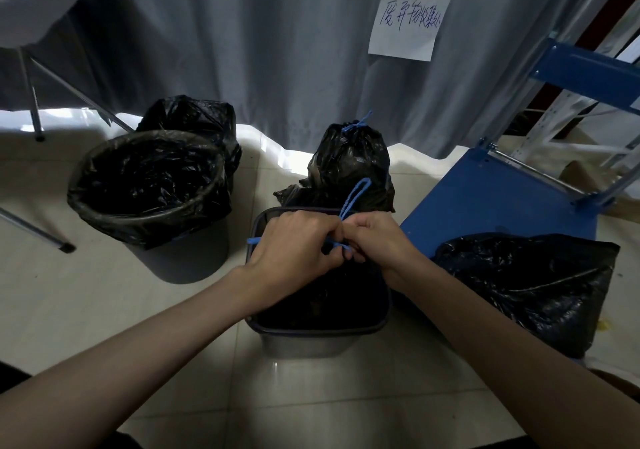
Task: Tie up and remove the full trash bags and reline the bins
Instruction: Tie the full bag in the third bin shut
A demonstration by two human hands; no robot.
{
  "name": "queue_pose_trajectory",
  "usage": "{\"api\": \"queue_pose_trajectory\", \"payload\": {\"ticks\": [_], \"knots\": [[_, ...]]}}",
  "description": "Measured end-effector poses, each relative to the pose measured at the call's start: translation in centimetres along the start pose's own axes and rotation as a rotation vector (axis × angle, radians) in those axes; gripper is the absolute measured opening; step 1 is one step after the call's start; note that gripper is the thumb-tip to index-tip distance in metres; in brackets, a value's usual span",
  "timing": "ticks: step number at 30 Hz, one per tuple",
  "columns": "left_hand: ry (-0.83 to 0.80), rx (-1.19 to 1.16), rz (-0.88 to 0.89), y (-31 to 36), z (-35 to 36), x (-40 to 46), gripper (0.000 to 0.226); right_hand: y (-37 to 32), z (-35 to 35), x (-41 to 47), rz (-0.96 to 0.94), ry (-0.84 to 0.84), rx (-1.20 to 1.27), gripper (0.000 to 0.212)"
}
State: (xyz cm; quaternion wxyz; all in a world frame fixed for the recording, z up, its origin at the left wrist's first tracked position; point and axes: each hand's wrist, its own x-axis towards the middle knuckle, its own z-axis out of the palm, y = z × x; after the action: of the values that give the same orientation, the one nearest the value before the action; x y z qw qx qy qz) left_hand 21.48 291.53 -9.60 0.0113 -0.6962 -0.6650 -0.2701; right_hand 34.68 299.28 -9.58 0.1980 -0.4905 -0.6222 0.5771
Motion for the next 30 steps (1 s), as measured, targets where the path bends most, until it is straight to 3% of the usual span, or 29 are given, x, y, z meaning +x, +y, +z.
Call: {"api": "queue_pose_trajectory", "payload": {"ticks": [4,7,11,15,19,22,25,30], "knots": [[-0.141,-0.19,-0.17,-0.5,-0.4,0.7,0.014,-0.1,0.2,0.1,-0.096,0.011,0.049,0.023],[-0.266,-0.477,-0.321,-1.3,-0.5,1.2,0.014,-0.6,0.1,0.1,-0.135,0.002,0.118,0.016],[-0.417,-0.859,-0.573,-1.9,-1.3,1.4,0.012,-0.6,-0.3,-0.3,-0.272,-0.094,-0.042,0.028],[-0.485,-0.879,-0.686,-2.2,-1.4,1.5,0.014,-0.1,-0.4,-0.4,-0.281,-0.092,-0.024,0.037],[-0.482,-0.873,-0.753,-2.5,-1.5,1.5,0.015,0.8,-0.9,0.1,-0.226,0.238,-0.055,0.036],[-0.439,-0.851,-0.758,-2.5,-1.6,1.4,0.015,0.8,-0.8,-0.2,-0.34,0.297,-0.069,0.019],[-0.409,-0.846,-0.765,-2.3,-1.5,1.5,0.014,0.4,0.1,-1.2,-0.449,0.281,-0.208,0.027],[-0.403,-0.833,-0.792,-2.4,-1.5,1.5,0.013,0.2,0.7,-1.7,-0.54,0.515,-0.121,0.027]]}}
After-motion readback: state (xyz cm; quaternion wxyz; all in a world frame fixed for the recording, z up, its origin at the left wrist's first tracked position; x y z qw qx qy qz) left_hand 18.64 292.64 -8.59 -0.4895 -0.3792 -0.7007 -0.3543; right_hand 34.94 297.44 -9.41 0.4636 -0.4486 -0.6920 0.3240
